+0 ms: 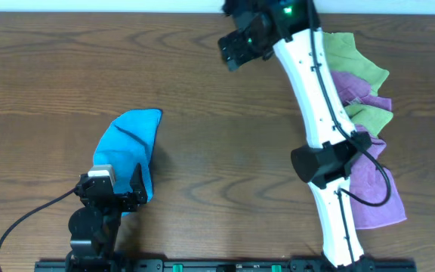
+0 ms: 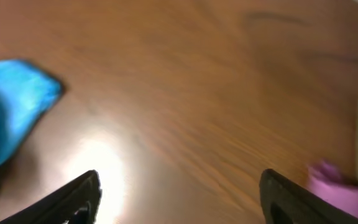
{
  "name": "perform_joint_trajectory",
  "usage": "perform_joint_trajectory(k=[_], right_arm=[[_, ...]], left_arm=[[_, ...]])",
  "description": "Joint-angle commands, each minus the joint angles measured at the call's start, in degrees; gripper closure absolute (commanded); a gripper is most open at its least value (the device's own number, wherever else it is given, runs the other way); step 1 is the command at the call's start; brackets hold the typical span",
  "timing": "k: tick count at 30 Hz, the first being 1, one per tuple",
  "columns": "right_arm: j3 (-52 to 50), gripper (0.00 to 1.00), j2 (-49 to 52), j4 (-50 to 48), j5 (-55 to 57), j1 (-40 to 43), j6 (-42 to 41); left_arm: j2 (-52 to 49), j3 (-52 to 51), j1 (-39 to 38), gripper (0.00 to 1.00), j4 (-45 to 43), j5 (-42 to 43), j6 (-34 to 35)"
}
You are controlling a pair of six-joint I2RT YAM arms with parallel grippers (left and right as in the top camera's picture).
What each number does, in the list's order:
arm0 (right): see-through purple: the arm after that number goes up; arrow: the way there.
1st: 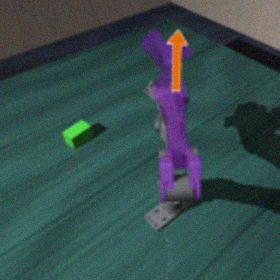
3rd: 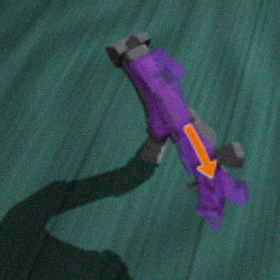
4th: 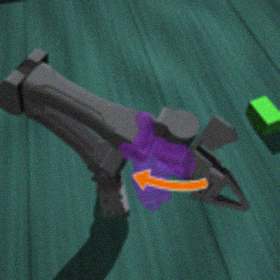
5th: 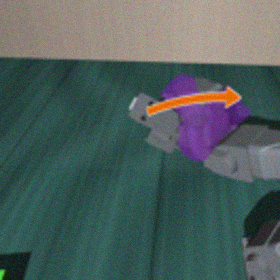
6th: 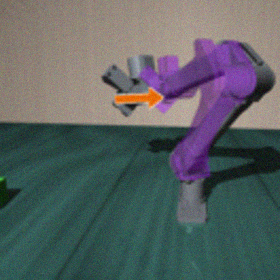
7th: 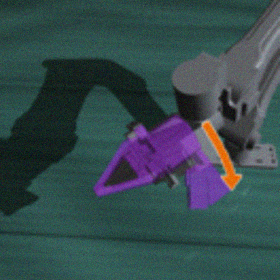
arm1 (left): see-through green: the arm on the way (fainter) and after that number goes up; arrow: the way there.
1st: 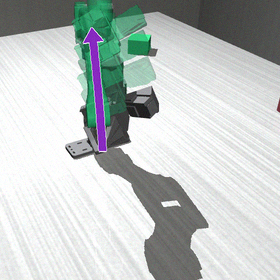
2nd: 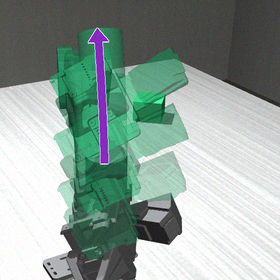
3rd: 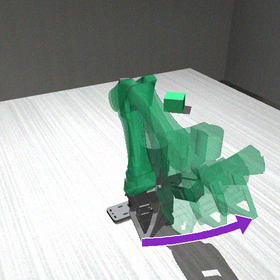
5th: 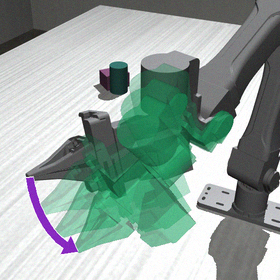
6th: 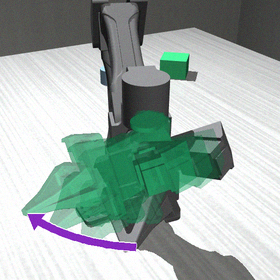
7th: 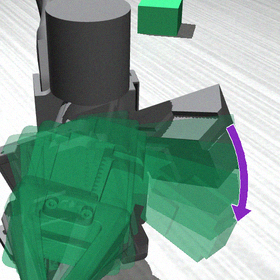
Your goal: Fold the cloth
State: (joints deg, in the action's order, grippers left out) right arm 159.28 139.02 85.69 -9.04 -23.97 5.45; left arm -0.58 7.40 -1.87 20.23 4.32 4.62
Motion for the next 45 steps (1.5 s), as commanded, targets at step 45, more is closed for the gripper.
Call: perform_joint_trajectory(k=[45], right_arm=[[-31.06,0.47,9.05,-39.6,-22.95,-14.53,0.35]], left_arm=[[0.33,-1.25,0.35,0.05,0.28,0.13,-0.37]])
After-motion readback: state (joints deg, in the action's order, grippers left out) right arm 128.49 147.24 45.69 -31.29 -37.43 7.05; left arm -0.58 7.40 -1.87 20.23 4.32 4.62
